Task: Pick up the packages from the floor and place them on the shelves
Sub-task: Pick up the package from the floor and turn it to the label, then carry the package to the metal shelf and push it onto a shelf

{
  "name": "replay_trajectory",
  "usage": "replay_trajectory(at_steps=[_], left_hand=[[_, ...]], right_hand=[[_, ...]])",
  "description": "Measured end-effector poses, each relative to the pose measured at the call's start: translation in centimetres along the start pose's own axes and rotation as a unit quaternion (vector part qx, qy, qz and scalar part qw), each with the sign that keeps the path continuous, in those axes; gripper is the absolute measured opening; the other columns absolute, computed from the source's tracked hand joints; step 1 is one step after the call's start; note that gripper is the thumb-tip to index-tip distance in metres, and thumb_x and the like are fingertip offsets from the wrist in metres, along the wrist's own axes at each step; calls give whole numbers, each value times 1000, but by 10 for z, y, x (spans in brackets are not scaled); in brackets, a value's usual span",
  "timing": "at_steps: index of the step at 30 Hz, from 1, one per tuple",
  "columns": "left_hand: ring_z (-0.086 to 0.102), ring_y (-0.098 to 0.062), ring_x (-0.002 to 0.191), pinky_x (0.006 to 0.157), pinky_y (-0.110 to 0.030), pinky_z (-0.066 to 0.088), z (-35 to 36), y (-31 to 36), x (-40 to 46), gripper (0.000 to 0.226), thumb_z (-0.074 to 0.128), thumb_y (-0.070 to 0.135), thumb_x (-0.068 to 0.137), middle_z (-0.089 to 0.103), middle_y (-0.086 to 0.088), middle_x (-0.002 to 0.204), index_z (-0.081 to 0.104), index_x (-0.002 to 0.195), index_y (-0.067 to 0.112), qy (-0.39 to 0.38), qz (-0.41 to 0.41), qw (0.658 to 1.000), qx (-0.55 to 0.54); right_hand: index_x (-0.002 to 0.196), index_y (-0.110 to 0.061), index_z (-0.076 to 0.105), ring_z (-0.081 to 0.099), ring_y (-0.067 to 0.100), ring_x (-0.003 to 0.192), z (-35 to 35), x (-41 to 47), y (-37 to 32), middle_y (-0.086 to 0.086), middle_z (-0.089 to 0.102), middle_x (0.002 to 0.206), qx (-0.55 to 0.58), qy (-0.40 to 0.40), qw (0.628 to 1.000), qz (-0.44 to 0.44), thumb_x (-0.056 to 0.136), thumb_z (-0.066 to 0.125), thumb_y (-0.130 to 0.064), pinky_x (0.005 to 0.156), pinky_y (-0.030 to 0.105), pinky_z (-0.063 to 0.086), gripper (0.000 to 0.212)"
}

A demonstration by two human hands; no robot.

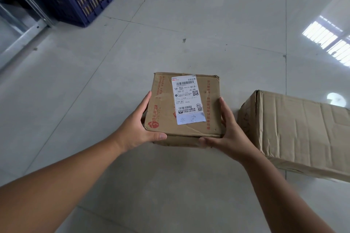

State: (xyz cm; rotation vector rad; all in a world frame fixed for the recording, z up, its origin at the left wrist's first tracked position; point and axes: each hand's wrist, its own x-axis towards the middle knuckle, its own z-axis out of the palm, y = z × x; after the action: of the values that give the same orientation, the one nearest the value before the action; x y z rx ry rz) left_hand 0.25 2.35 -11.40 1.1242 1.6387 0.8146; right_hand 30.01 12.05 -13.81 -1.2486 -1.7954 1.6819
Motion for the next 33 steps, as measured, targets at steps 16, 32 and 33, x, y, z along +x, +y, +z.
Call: replay_trajectory(at_steps=[16, 32, 33], left_hand=[[61, 15, 126, 97, -13, 54, -42, 123, -41, 142, 101, 23, 62, 45, 17, 163, 10, 170, 36, 30, 36, 998, -29], [55, 3, 140, 115, -38, 52, -109, 401, -147, 141, 100, 39, 58, 49, 29, 157, 11, 167, 46, 109, 20, 993, -30], [54, 1, 141, 115, -40, 52, -114, 419, -154, 140, 97, 42, 56, 49, 28, 158, 12, 167, 47, 118, 18, 992, -30]], right_hand=[[148, -71, 10, 31, -5, 155, -34, -28, -137, -65, 28, 142, -32, -3, 997, -70, 53, 92, -71, 127, 47, 37, 125], [155, -59, 8, 30, -6, 155, -134, -96, -426, -57, 32, 147, -30, -66, 993, -93, 60, 89, -71, 93, 25, 61, 125], [155, -58, 8, 32, -9, 153, -140, -98, -443, -58, 32, 146, -36, -72, 991, -105, 61, 88, -71, 93, 26, 61, 125]])
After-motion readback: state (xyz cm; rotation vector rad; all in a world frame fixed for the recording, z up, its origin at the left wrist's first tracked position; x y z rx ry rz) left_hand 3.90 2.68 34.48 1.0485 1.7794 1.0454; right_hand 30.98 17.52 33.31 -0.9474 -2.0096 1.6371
